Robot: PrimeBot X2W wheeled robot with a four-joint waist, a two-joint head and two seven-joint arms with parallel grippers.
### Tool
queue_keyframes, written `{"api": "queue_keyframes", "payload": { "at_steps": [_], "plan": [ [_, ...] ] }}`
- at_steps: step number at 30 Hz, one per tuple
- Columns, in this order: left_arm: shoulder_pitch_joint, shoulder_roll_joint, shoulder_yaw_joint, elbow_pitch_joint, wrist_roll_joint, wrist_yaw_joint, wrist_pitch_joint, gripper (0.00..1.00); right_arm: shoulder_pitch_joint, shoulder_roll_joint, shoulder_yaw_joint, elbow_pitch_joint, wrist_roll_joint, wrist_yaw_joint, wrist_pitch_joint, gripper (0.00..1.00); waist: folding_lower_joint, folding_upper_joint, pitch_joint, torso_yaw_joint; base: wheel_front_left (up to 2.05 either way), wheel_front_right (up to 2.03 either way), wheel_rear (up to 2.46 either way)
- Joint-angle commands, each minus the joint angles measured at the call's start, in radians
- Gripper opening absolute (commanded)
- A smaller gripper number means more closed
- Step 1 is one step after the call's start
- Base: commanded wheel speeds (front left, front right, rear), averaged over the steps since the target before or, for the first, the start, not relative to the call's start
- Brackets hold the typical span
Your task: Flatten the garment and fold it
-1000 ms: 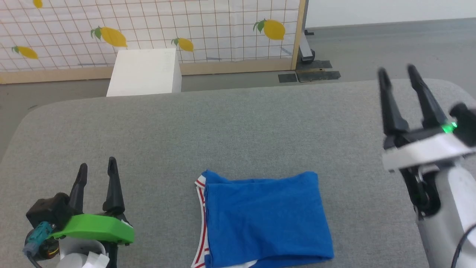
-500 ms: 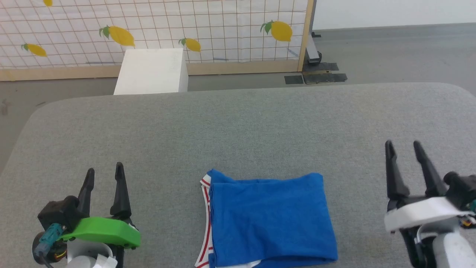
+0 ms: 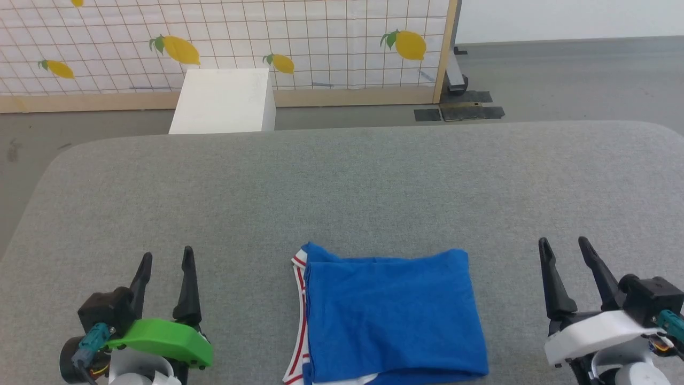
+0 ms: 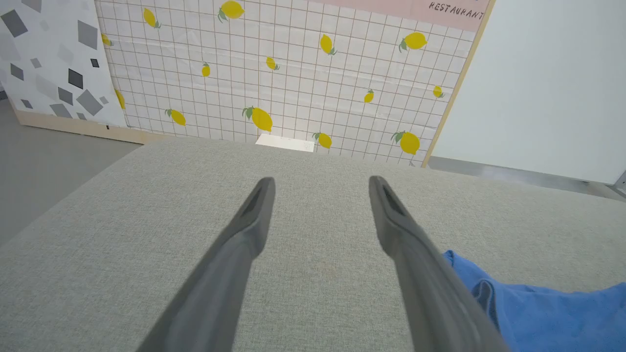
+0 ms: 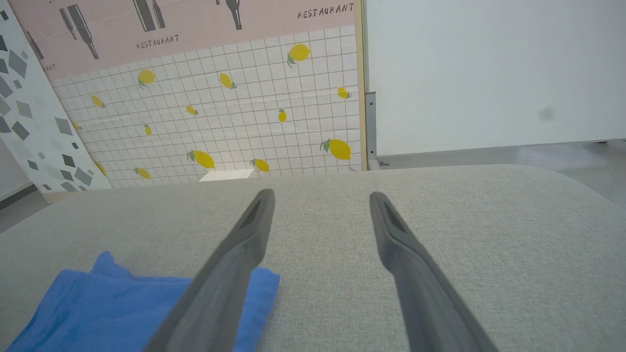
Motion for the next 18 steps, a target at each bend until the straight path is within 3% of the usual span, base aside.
{"api": "queue_keyframes", "payload": {
  "at_steps": [1, 18],
  "plan": [
    [-0.01, 0.008, -0.005, 0.003, 0.019, 0.006, 0.007, 1.0, 0.015, 0.001, -0.003, -0.004, -0.006, -0.002, 0.003, 1.0, 0.0, 0.0, 0.0, 0.0, 0.0, 0.0, 0.0],
    [-0.011, 0.021, -0.035, 0.012, 0.029, 0.013, 0.027, 1.0, 0.021, 0.016, -0.016, -0.001, -0.032, -0.002, 0.035, 1.0, 0.0, 0.0, 0.0, 0.008, 0.0, 0.0, 0.0]
  ]
}}
